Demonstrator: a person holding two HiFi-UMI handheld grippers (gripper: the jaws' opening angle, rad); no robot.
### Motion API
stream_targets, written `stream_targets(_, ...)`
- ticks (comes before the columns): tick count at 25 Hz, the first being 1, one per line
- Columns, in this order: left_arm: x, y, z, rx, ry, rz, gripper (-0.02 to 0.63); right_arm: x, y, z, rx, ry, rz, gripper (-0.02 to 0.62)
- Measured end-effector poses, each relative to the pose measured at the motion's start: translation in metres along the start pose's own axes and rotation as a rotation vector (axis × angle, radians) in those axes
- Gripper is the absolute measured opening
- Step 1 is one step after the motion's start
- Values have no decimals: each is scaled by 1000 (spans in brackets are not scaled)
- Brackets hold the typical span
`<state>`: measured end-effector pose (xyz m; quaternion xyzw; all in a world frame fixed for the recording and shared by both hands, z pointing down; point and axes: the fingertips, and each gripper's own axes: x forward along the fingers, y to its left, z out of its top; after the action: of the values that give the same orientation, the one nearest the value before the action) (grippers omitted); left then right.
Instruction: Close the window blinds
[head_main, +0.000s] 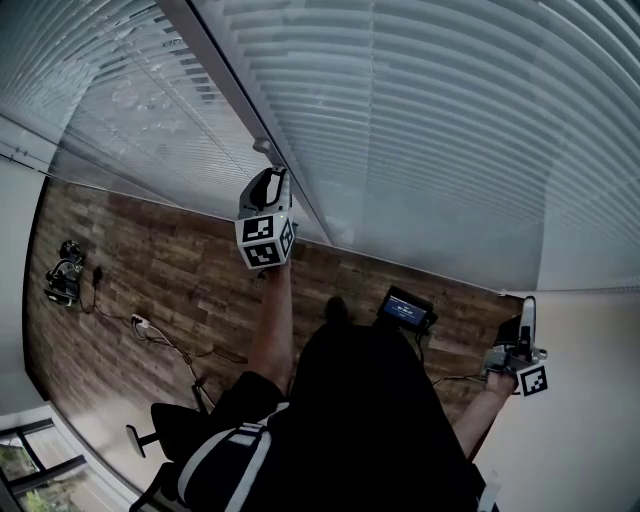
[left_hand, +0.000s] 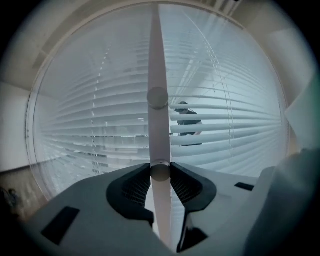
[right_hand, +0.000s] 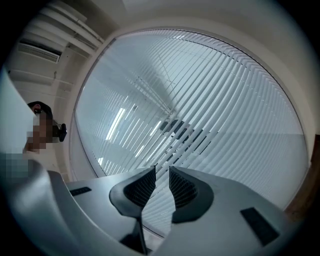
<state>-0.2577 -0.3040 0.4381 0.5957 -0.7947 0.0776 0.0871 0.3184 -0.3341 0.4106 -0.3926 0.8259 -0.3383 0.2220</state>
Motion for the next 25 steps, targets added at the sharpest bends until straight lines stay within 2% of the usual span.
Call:
stream_targets(4,2,0,-3,206,44,60,135,1,1,0,0,1,1,86)
stream_targets(6,2,-2,-3,283,58,80,135,1,1,1,-2,3,5,84)
stream_targets(11,2,-4,-1,392,81,108,136,2,4,-1,5,3,10,86)
stream_targets(14,3,-4,-1,419,81,116,137,2,5,-1,10,4,11,85)
stream_targets(16,2,-5,-2,363,64,98,137,1,4,-2,10,4,8,84)
stream_targets(17,1,-6,-3,292,52,77,139,0,4,-2,10,3,8,86)
stream_targets(21,-6,-4,-7,-148,-17,-29,183,-3,1,-3,12,-3,2,84)
stream_targets(22,-8,-2,-6,-228,-38,-45,187,-3,1,-3,11,-3,3,86)
stream_targets(23,-8,1,-4,-280,-58,-56,187,-2,2,-3,8,-2,4,84)
stream_targets(25,-7,5,1,-326,-81,-69,186,-2,1,-3,7,-1,4,86)
